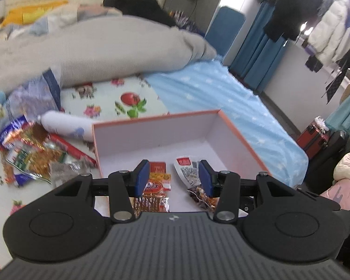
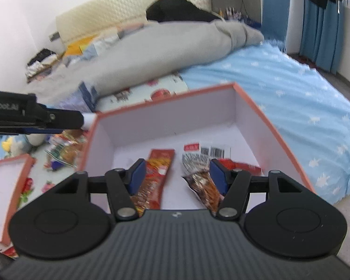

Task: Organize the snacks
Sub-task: 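Open both tools to drop the packets into the pink box, then withdraw both tools from the box back toward the snack pile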

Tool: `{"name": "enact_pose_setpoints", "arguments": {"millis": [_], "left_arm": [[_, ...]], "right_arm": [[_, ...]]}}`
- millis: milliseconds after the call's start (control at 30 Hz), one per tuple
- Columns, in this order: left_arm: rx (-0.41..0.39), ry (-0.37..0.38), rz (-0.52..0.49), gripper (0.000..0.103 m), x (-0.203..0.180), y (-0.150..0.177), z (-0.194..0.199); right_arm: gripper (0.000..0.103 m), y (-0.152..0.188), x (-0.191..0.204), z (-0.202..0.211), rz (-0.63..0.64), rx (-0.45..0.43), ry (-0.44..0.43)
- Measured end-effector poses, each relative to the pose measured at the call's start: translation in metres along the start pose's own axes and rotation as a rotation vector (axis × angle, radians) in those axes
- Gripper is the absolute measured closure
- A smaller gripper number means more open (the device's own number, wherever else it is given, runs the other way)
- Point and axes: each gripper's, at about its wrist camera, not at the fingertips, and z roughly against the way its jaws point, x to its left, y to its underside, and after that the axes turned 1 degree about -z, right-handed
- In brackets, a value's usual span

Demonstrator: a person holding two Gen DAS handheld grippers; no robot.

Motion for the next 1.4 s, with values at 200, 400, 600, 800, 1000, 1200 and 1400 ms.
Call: {"name": "enact_pose_setpoints", "arguments": {"millis": [200, 400, 600, 800, 1000, 1200, 1400], "left_arm": [[-0.076, 0.012, -0.024, 0.051, -0.001, 0.007, 0.053], [-0.136, 0.012, -0.038, 0.051, 0.008, 0.021, 0.102], [-0.192, -0.012, -0.047, 0.051, 0.021, 0.04, 0.142], [-0.227, -0.04, -0.028, 0.051, 0.043, 0.065, 0.169], [-0.24, -0.076, 0.006, 0.051, 0.069, 0.094, 0.185], [-0.243, -0.104, 0.043, 0.051, 0.098, 0.123, 0.193], [-0.223, -0.117, 0.069, 0.051, 0.121, 0.153, 0.197]], "right_arm": [[0.04, -0.004, 0.024, 0.043, 0.016, -0.087, -0.016], [0.04, 0.004, 0.045, 0.071, 0.019, -0.133, -0.028], [0.04, 0.013, 0.068, 0.09, 0.033, -0.168, -0.059], [0.04, 0.029, 0.096, 0.1, 0.069, -0.188, -0.087], [0.04, 0.044, 0.121, 0.101, 0.088, -0.192, -0.118], [0.04, 0.062, 0.141, 0.096, 0.105, -0.186, -0.147], [0.04, 0.085, 0.161, 0.088, 0.133, -0.175, -0.152]]}}
